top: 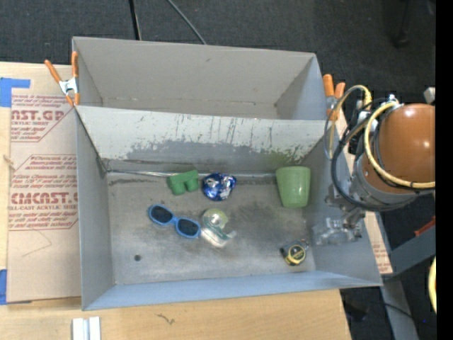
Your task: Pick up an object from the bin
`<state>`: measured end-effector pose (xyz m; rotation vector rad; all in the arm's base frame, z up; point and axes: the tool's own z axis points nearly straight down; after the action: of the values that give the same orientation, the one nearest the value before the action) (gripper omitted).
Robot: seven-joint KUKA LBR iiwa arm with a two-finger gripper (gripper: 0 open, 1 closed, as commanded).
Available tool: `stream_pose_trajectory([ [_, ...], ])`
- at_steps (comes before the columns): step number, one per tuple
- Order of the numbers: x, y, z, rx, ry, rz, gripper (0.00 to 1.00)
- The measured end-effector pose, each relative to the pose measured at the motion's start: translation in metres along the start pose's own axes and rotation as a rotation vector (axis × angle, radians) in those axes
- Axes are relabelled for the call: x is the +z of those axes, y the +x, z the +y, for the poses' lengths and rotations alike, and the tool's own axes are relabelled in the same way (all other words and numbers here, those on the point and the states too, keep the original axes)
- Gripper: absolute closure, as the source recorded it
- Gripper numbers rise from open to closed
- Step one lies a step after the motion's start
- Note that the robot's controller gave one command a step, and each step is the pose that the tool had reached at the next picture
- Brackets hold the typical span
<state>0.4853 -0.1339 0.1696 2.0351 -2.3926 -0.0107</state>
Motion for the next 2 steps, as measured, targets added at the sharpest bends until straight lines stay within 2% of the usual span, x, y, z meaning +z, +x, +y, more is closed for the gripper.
stream_pose_trajectory([
  [1, -0.002, 0.001, -0.001, 0.004, 0.005, 0.001, 0.00],
  [2, 0.063, -0.010, 0.005, 0.106, -0.001, -0.001, 0.00],
])
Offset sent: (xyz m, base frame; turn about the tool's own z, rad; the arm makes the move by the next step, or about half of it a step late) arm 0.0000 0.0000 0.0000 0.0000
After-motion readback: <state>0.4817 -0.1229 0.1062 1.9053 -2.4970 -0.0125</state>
